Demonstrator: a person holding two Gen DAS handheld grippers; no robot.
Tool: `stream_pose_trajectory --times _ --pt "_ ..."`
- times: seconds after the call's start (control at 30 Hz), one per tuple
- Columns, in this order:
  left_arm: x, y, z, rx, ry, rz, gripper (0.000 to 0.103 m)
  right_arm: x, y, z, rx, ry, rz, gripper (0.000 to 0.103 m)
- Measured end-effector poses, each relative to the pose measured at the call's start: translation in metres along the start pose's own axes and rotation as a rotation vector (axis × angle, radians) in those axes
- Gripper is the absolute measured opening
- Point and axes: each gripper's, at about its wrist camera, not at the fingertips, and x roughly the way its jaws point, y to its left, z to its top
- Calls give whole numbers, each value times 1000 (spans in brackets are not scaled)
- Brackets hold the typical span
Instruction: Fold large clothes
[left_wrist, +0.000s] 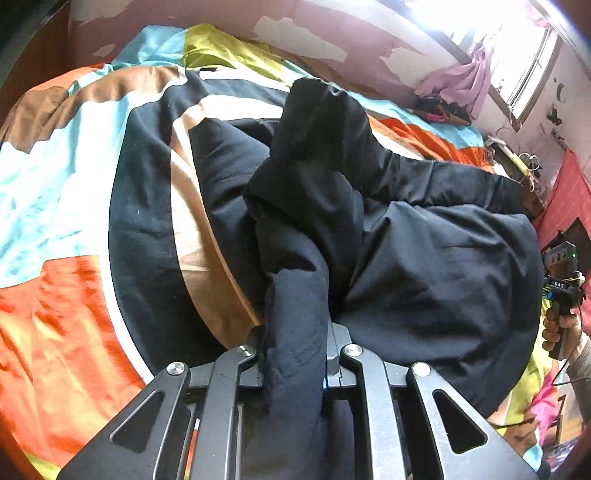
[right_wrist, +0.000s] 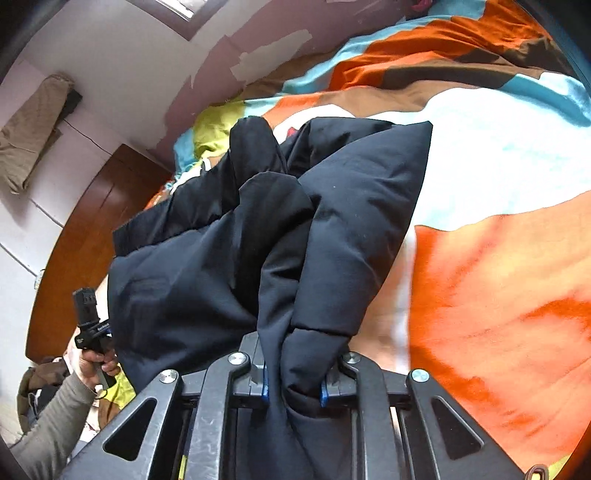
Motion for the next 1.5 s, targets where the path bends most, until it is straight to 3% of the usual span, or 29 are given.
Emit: stream_pose_trajectory --times 0.17,0.37,0.47,0.53,0.6,0.7,0.77,0.8,0.83,0.87,0.9,0.93,1.0,1.1,1.5 --pt "-8 -5 -6 18 12 15 12 -1 27 7 -39 1 -5 17" --pt "1 9 -17 0 30 22 12 20 17 9 -10 30 -41 18" --pt "8 15 -16 -18 46 11 16 26 1 9 45 43 -5 30" --pt "14 20 -14 -29 64 1 22 34 -6 11 58 65 -3 45" --pt "20 24 -12 -39 79 6 32 43 -11 11 69 98 -3 76" --pt "26 30 -12 -66 82 -8 41 57 -17 7 63 117 -10 79" --pt "30 36 -11 -97 91 -14 54 59 -21 3 89 105 2 79" --pt "32 39 -9 -117 95 -28 54 60 -23 3 98 98 4 76" --pt "32 39 -7 -122 92 -43 48 59 -21 1 82 82 4 56" --pt "29 36 -5 -105 80 -59 33 57 -16 1 49 70 -1 49" --pt "25 32 -4 -81 62 -45 28 54 -14 1 36 59 -3 36" --pt "21 28 -3 -66 49 -37 19 50 -11 2 30 48 2 28" --pt "13 26 -3 -63 27 -25 14 41 -5 3 15 28 0 22" --pt "-4 29 -2 -92 -9 -30 10 30 3 7 20 0 7 18" --pt "-81 -9 -4 -6 -57 -16 9 -20 56 7 -45 -27 11 16"
